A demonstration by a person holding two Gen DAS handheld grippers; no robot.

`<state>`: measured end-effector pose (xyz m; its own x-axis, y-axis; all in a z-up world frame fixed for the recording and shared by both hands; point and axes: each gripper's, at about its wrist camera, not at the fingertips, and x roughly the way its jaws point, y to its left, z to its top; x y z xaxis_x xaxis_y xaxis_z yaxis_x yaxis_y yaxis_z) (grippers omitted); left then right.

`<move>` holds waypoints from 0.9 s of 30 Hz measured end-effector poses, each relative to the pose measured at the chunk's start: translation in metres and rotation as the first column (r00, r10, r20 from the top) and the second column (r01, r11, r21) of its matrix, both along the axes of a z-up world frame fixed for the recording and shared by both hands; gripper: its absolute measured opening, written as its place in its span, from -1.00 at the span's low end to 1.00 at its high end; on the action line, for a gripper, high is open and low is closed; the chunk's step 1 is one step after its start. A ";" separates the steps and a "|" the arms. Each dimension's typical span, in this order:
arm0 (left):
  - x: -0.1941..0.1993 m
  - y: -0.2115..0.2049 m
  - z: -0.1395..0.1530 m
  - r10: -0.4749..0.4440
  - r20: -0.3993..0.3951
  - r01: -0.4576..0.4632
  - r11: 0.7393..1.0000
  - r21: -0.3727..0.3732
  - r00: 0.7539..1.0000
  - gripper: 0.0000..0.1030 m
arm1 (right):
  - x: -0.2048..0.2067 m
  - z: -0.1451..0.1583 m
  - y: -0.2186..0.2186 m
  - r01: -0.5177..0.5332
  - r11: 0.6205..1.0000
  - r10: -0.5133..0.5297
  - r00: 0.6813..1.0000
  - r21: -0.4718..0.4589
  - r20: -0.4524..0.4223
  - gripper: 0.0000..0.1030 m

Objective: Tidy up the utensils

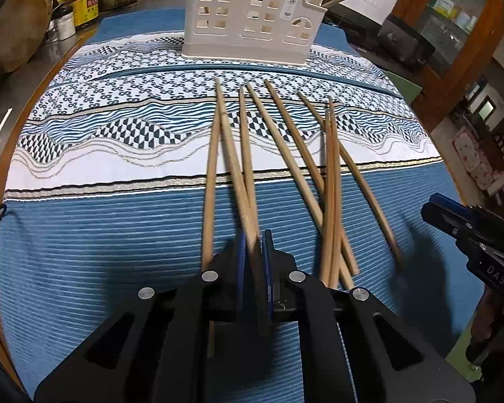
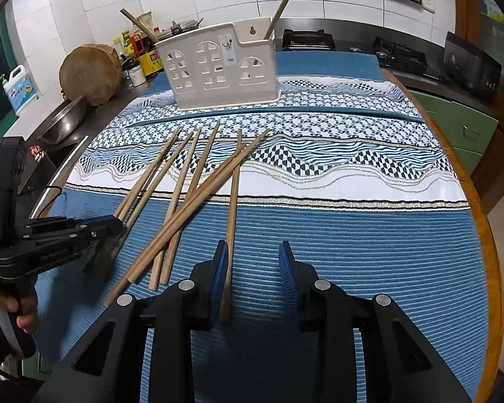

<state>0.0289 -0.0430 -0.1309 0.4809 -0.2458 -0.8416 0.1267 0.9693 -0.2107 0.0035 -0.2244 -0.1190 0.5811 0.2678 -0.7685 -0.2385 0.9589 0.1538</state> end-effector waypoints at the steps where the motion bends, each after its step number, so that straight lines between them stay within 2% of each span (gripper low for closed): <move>1: 0.001 0.002 -0.001 0.004 -0.003 -0.004 1.000 0.003 1.000 -0.84 | 0.000 -0.001 0.000 0.001 1.000 -0.001 1.000 0.000 -0.004 -0.40; 13: 0.003 0.005 -0.010 0.006 -0.041 -0.005 1.000 0.018 0.999 -0.80 | 0.000 -0.014 0.005 -0.010 1.000 0.010 0.999 0.001 -0.042 -0.40; 17: 0.002 0.004 -0.011 -0.001 -0.032 0.002 0.999 0.032 0.999 -0.79 | -0.001 -0.018 0.007 -0.015 1.000 0.015 0.999 -0.005 -0.048 -0.40; 22: 0.002 0.006 -0.011 0.011 -0.032 -0.011 1.000 0.016 0.999 -0.79 | -0.002 -0.023 0.011 -0.025 1.000 0.024 0.998 -0.008 -0.053 -0.55; 27: 0.000 0.008 -0.012 0.025 -0.024 -0.025 1.000 -0.002 0.999 -0.79 | -0.003 -0.025 0.017 -0.044 0.999 0.043 0.998 -0.023 -0.050 -0.61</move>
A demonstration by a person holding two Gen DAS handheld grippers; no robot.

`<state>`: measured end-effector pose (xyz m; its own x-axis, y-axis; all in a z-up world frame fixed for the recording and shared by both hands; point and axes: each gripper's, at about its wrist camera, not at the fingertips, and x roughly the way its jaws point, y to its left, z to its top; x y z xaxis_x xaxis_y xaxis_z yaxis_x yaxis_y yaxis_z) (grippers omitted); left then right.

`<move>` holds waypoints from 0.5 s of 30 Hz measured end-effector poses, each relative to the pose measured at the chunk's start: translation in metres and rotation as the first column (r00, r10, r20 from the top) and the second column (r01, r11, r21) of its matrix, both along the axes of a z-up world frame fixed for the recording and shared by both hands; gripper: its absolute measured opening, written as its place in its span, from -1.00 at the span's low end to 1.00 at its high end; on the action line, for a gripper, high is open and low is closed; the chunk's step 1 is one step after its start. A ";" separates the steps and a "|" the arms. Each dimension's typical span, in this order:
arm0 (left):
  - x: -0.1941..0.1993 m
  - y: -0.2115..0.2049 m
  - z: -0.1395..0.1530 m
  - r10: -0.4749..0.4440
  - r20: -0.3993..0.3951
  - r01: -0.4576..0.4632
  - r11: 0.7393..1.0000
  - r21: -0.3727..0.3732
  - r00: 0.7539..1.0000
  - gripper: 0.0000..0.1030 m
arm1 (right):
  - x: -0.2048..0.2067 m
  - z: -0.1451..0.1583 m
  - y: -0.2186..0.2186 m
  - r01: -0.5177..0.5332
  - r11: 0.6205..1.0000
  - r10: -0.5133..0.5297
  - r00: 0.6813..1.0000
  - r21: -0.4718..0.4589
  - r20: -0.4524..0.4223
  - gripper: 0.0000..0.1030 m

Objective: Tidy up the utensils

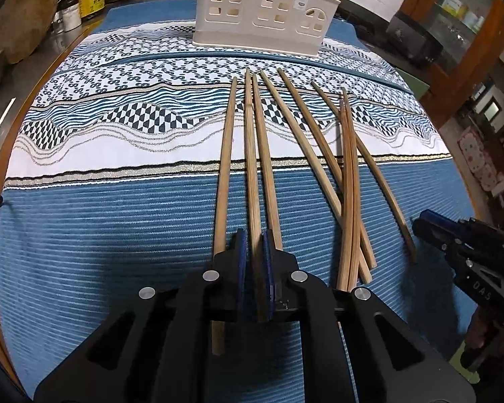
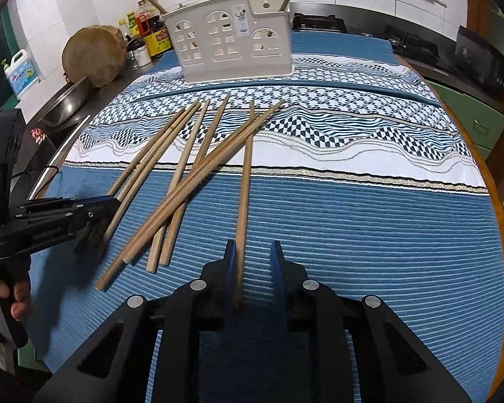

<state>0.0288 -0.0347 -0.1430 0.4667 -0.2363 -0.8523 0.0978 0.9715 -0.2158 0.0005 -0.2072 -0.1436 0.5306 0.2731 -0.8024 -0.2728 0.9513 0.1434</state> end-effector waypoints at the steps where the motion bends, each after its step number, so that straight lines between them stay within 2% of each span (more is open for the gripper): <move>1: 0.000 0.001 0.000 0.005 0.000 -0.005 1.000 -0.006 1.000 -0.78 | 0.000 -0.001 0.001 -0.004 1.000 0.004 1.000 -0.006 0.000 -0.62; 10: -0.001 0.005 -0.001 0.010 0.001 -0.010 0.999 -0.042 1.000 -0.78 | 0.000 -0.009 0.008 -0.018 0.999 0.018 1.000 -0.027 -0.009 -0.65; 15: -0.002 0.000 -0.001 -0.020 0.002 0.020 1.000 -0.008 1.000 -0.78 | -0.001 -0.010 0.011 -0.020 0.999 0.020 1.000 -0.046 0.001 -0.67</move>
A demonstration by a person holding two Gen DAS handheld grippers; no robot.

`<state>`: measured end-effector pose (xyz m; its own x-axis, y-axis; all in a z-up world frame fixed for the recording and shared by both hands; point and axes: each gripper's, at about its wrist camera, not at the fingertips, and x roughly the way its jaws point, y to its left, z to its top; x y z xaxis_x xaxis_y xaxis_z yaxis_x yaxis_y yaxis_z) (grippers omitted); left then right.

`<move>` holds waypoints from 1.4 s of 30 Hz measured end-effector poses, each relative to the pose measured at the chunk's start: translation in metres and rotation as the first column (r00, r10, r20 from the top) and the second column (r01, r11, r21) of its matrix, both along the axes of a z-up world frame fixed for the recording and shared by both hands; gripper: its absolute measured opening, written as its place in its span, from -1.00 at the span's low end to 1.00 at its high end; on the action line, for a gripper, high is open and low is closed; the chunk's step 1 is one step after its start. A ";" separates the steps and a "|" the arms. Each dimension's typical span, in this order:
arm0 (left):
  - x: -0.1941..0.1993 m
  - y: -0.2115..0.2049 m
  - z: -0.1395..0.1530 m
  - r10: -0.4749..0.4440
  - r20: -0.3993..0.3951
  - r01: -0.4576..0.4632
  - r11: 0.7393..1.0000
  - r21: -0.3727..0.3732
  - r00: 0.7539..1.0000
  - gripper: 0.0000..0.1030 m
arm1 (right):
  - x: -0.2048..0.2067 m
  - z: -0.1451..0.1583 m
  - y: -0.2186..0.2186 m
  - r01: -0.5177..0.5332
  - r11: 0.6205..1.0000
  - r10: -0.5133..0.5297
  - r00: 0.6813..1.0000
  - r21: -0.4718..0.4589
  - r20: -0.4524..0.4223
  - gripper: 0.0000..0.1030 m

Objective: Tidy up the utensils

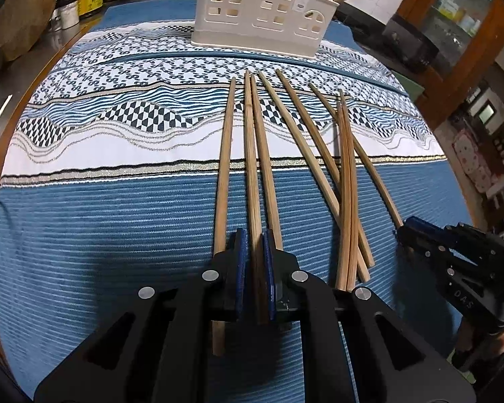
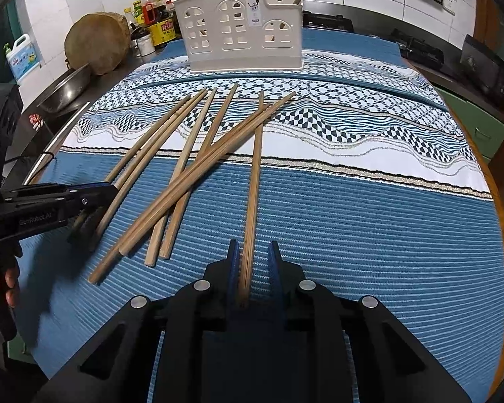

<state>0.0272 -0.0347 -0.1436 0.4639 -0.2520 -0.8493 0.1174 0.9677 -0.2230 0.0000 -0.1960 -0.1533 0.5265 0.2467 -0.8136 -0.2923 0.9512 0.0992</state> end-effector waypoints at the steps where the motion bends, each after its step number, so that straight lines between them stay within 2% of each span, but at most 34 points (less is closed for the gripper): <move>1: 0.000 -0.001 0.000 -0.003 0.000 0.003 1.000 0.011 1.000 -0.77 | 0.000 0.000 0.000 0.001 1.000 -0.001 1.000 -0.004 0.002 -0.68; 6: -0.001 0.001 0.000 0.023 0.003 -0.023 1.000 -0.009 1.000 -0.78 | -0.001 -0.001 0.002 0.004 1.000 -0.004 1.000 -0.018 0.015 -0.69; 12: -0.006 -0.010 0.001 -0.024 0.046 0.020 0.996 0.092 0.999 -0.82 | -0.003 -0.001 0.005 0.010 0.999 -0.008 0.999 -0.038 0.035 -0.75; 17: -0.005 -0.010 0.002 -0.025 0.046 0.020 0.995 0.096 0.999 -0.82 | -0.004 -0.003 0.006 0.013 0.998 -0.010 0.998 -0.067 0.056 -0.87; 24: -0.006 -0.009 0.003 -0.053 0.057 0.047 0.993 0.108 0.997 -0.86 | -0.004 0.005 0.003 0.016 0.997 -0.011 0.997 -0.071 0.073 -0.87; 33: -0.005 -0.002 0.018 -0.065 0.084 0.057 0.994 0.097 0.994 -0.87 | -0.009 0.055 -0.004 0.031 0.998 -0.019 0.980 -0.058 0.199 -0.87; 42: -0.005 0.010 0.052 -0.059 0.162 0.052 0.997 0.048 0.985 -0.87 | -0.007 0.119 -0.011 0.027 1.000 -0.021 0.936 -0.015 0.351 -0.87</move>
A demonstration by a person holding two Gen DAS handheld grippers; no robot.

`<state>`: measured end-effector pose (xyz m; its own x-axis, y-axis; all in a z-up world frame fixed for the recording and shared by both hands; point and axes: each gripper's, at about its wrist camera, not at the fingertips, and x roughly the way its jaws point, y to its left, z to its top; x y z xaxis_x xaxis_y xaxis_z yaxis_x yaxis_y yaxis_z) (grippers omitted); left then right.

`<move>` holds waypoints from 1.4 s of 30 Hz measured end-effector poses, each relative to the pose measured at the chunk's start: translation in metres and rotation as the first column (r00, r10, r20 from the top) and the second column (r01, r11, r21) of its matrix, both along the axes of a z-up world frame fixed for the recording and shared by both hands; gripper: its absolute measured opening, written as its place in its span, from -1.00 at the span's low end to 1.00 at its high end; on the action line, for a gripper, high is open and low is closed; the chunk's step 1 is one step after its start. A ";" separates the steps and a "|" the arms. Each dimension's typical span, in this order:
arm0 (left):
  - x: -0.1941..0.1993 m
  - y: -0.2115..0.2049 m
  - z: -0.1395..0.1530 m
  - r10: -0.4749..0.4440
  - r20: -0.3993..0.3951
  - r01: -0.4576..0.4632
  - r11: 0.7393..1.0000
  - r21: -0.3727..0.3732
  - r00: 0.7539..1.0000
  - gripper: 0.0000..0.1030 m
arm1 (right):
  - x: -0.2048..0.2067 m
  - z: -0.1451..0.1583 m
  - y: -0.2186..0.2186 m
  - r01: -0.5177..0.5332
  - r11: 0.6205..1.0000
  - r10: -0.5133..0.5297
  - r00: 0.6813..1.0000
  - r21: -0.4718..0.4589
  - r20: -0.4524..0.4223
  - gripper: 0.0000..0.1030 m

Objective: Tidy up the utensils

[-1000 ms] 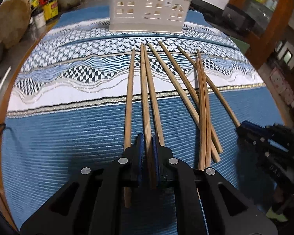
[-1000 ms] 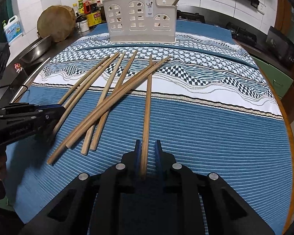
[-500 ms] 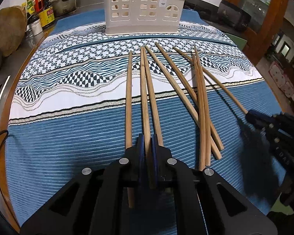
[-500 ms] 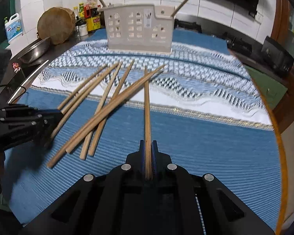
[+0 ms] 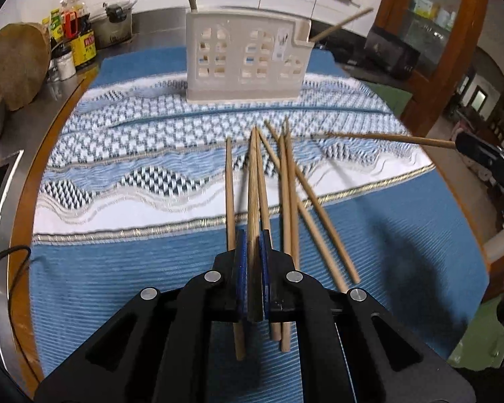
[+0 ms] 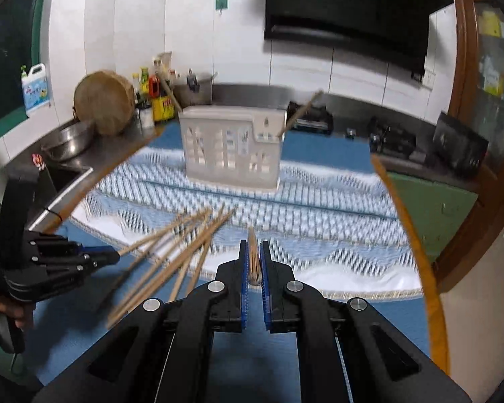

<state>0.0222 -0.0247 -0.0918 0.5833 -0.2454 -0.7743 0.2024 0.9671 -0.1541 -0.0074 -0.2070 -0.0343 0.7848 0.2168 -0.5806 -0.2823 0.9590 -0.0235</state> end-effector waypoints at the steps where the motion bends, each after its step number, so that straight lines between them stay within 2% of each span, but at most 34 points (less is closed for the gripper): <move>1: 0.000 0.001 0.005 -0.001 0.013 0.001 1.000 -0.002 1.000 -0.87 | 0.001 0.006 -0.001 -0.003 1.000 0.003 1.000 0.004 0.017 -0.87; 13: 0.019 0.011 0.056 -0.032 0.129 0.034 0.999 -0.008 0.991 -0.87 | 0.046 0.064 -0.002 -0.089 0.996 0.086 0.992 0.030 0.089 -0.87; 26: 0.061 0.017 0.126 -0.075 0.261 0.085 0.996 -0.030 0.962 -0.87 | 0.101 0.136 0.005 -0.162 0.987 0.158 0.972 0.008 0.172 -0.87; 33: 0.080 0.022 0.183 -0.092 0.362 0.121 0.991 -0.059 0.928 -0.87 | 0.127 0.169 0.007 -0.154 0.988 0.155 0.964 -0.023 0.217 -0.87; 39: 0.094 0.026 0.232 -0.062 0.484 0.097 0.994 -0.049 0.873 -0.87 | 0.162 0.165 0.011 -0.143 0.990 0.140 0.981 0.012 0.134 -0.87; 42: 0.109 0.026 0.241 -0.042 0.508 0.068 0.997 -0.033 0.861 -0.87 | 0.173 0.160 0.015 -0.135 0.991 0.133 0.986 0.016 0.103 -0.87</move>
<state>0.1317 0.0010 0.1490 0.8762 -0.3175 -0.3625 0.3173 0.9463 -0.0619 0.1659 -0.1921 0.1260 0.8022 0.3360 -0.4936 -0.4055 0.9133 -0.0374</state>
